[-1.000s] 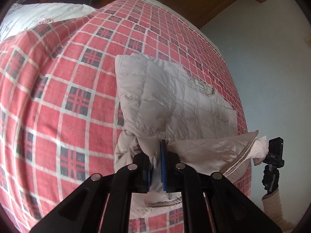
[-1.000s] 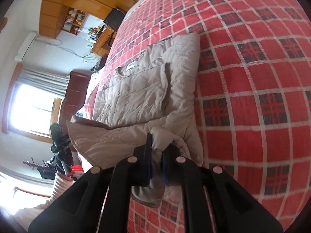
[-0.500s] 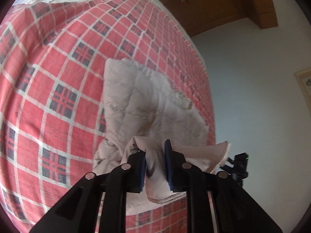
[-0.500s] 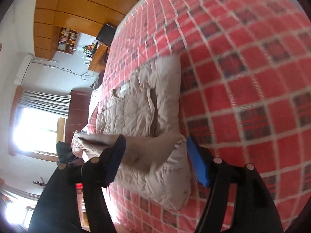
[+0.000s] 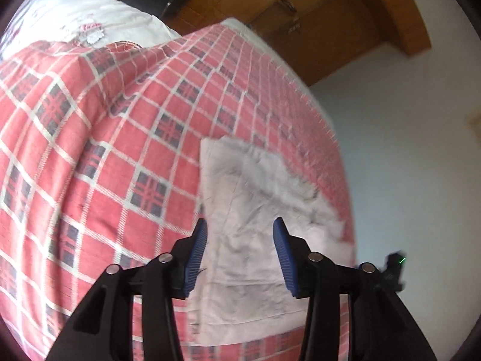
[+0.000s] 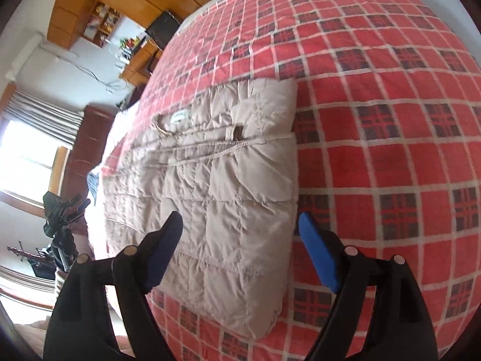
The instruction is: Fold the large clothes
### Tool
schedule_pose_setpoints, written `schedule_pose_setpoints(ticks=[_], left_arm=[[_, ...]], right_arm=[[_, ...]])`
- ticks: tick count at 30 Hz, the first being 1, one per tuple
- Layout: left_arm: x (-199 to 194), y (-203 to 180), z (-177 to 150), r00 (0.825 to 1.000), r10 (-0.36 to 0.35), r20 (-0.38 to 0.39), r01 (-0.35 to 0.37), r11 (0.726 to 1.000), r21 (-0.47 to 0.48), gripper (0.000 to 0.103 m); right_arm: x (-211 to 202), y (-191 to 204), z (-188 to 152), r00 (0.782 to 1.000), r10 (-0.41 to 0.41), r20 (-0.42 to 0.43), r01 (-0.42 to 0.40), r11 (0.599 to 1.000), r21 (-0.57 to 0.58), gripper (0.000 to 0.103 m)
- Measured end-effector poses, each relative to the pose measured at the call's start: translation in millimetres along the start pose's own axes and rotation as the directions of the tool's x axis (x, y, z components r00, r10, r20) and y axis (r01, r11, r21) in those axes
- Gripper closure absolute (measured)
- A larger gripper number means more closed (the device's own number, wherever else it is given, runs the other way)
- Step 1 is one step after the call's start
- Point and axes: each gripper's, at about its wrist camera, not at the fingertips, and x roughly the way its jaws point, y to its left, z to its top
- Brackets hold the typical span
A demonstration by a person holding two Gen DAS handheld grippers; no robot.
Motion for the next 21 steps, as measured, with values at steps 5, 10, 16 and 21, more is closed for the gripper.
schedule_pose_setpoints(ticks=[5, 10, 16, 21], left_arm=[[45, -1, -19, 0.991, 0.095, -0.090, -0.087, 0.992, 0.087, 0.047], [72, -16, -20, 0.989, 0.106, -0.101, -0.094, 0.989, 0.117, 0.050], [68, -43, -26, 0.987, 0.159, -0.026, -0.150, 0.966, 0.212, 0.093], [40, -71, -35, 0.992, 0.111, 0.057, -0.123, 0.950, 0.286, 0.096]], right_arm=[[36, -2, 7, 0.998, -0.039, -0.044, 0.040, 0.999, 0.015, 0.020], [49, 0, 7, 0.997, -0.066, -0.038, 0.067, 0.998, 0.008, 0.035], [31, 20, -5, 0.997, -0.077, 0.025, 0.080, 0.991, -0.107, 0.079], [6, 37, -12, 0.996, -0.049, 0.075, 0.060, 0.987, -0.152, 0.085]])
